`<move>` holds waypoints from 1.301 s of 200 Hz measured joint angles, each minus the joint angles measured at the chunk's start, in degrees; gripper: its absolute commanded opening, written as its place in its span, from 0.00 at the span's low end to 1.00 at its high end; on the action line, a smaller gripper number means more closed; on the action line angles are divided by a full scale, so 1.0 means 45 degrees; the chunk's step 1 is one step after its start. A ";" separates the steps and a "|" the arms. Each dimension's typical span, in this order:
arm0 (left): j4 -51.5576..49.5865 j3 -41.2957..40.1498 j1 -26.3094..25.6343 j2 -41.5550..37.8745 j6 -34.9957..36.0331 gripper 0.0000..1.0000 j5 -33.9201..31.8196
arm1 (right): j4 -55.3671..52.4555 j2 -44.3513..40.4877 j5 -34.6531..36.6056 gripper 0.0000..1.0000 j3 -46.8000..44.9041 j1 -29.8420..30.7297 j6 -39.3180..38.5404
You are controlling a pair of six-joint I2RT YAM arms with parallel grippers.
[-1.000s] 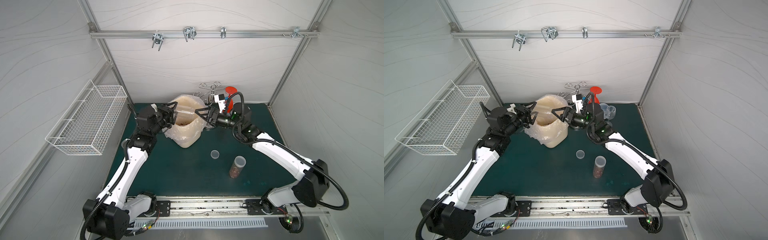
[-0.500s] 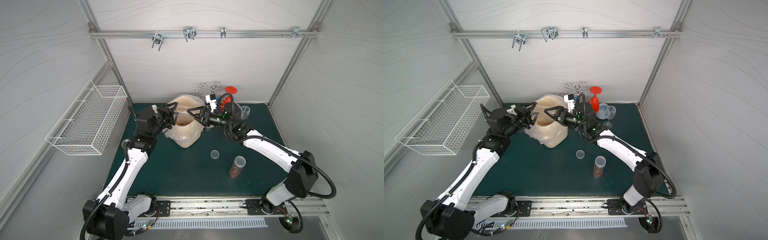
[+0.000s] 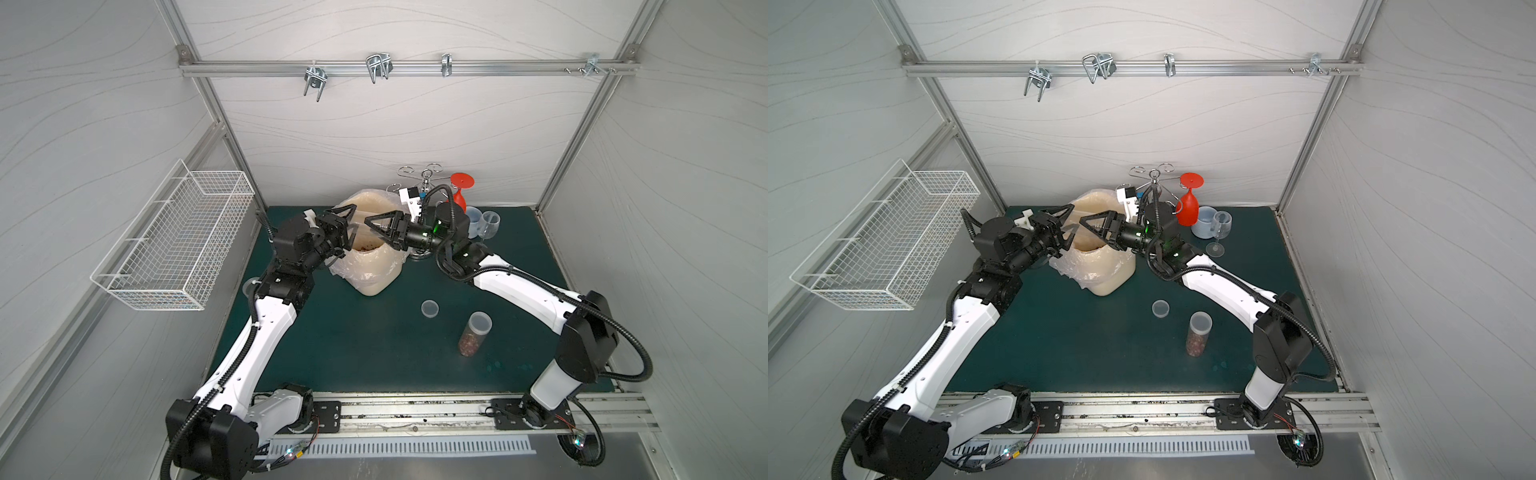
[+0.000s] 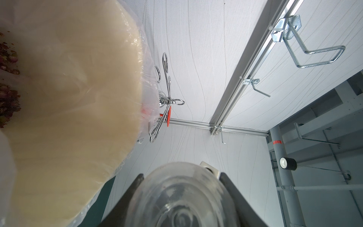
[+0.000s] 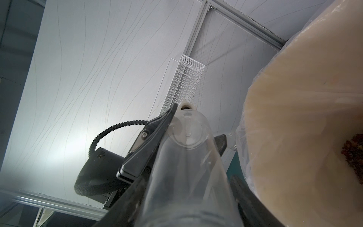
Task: Empty the moldy dried flower tea in the jars
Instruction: Place the jar at the center of the board.
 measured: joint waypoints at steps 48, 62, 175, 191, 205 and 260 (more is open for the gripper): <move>0.0039 -0.0029 0.0000 0.0044 0.0034 0.00 0.0029 | 0.0005 0.0117 0.0000 0.52 0.0015 0.0015 0.0053; 0.0039 -0.0029 0.0000 0.0049 0.0063 0.00 0.0039 | 0.0000 0.0117 0.0000 0.49 0.0015 0.0015 0.0049; -0.0432 0.0131 0.0000 0.0053 0.1690 0.99 0.0039 | -0.0029 0.0024 -0.0311 0.35 -0.0102 -0.0044 -0.0636; -0.1107 0.0510 0.0000 0.0049 0.2560 0.99 0.0024 | -0.0039 -0.0185 -0.0432 0.34 -0.0345 -0.0121 -0.0729; -0.1914 0.1103 0.0000 0.0053 0.3604 0.99 -0.0039 | -0.0068 -0.0447 -0.0525 0.34 -0.0593 -0.0214 -0.0845; -0.4726 0.2924 0.0000 -0.0578 0.8976 0.99 -0.0427 | -0.1695 -0.2234 -0.0622 0.34 -0.1384 -0.0544 -0.2613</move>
